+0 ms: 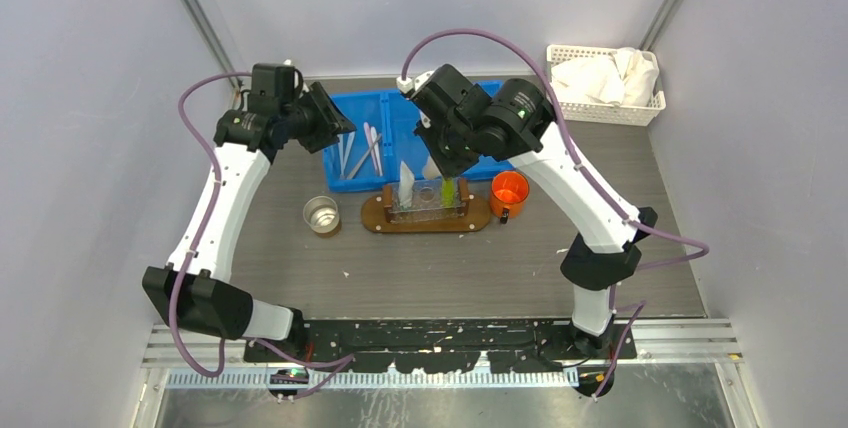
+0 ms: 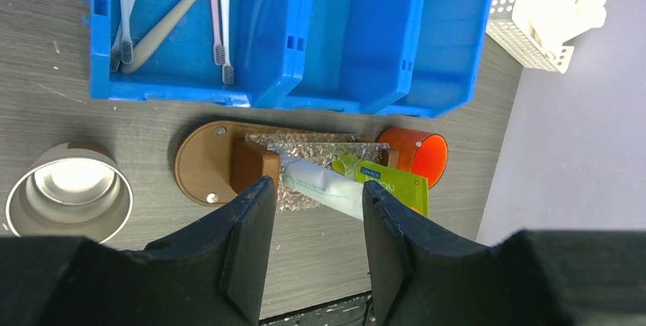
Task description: Prepare toiletry sets of a toothbrush and toothpaste on the tray
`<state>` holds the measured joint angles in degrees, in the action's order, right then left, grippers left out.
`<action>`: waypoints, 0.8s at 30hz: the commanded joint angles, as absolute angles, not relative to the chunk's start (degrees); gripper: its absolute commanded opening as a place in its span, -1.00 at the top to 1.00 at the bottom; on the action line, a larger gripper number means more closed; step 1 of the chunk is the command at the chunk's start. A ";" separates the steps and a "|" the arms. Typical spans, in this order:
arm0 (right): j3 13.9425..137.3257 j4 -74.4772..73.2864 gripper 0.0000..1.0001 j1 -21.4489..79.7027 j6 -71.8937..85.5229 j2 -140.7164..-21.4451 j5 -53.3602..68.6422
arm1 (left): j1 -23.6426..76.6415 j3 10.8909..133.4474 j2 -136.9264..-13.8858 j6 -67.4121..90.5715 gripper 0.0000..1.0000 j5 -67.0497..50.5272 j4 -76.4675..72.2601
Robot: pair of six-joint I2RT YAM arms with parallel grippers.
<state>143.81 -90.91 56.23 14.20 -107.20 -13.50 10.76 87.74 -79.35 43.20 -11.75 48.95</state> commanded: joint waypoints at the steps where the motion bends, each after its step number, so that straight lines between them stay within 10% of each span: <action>1: 142.54 -90.48 0.99 55.95 14.57 -107.41 -11.38 | 10.85 87.30 -77.44 42.28 0.06 -12.10 47.81; 24: 131.82 -81.20 0.98 50.06 11.46 -109.78 -4.57 | 10.90 84.71 -77.67 42.19 0.10 -12.61 45.67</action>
